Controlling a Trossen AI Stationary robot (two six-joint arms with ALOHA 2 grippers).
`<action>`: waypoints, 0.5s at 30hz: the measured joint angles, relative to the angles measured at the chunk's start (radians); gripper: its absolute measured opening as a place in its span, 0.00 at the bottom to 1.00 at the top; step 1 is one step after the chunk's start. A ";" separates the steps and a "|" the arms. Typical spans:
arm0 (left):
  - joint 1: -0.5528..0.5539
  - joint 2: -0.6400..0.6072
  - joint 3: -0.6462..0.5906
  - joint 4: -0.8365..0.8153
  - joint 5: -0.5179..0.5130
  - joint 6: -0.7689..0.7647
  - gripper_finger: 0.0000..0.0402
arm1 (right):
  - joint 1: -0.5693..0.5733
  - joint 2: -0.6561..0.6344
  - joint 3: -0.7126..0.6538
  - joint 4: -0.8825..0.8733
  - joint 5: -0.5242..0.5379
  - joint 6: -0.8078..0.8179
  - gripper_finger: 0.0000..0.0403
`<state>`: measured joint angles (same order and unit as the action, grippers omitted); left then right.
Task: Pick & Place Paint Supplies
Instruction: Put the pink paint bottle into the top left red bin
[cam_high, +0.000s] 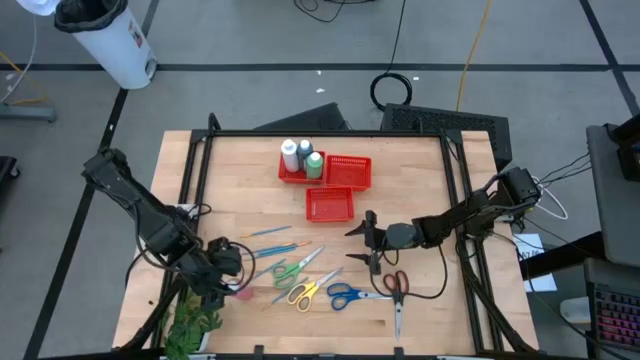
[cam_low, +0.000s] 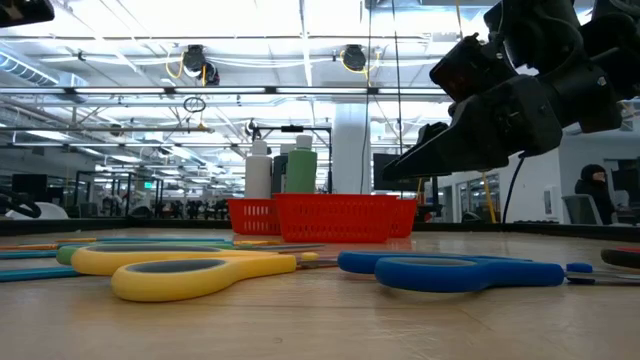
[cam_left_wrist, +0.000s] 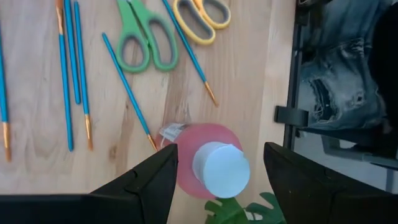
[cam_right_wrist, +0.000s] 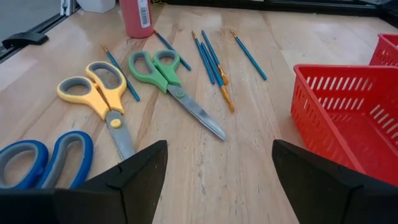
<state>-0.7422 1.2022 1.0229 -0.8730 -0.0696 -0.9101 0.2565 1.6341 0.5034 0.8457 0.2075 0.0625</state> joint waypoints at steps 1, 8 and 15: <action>0.000 0.005 0.000 0.000 0.007 -0.004 0.61 | 0.000 0.000 0.000 0.000 0.000 0.000 0.70; 0.000 0.027 0.000 -0.008 0.019 -0.014 0.61 | 0.000 0.000 0.000 0.001 0.000 0.000 0.70; 0.000 0.042 0.000 -0.077 0.024 -0.014 0.61 | 0.000 0.000 0.000 0.003 0.000 0.000 0.70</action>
<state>-0.7422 1.2446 1.0229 -0.9504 -0.0460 -0.9236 0.2565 1.6341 0.5034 0.8486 0.2073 0.0624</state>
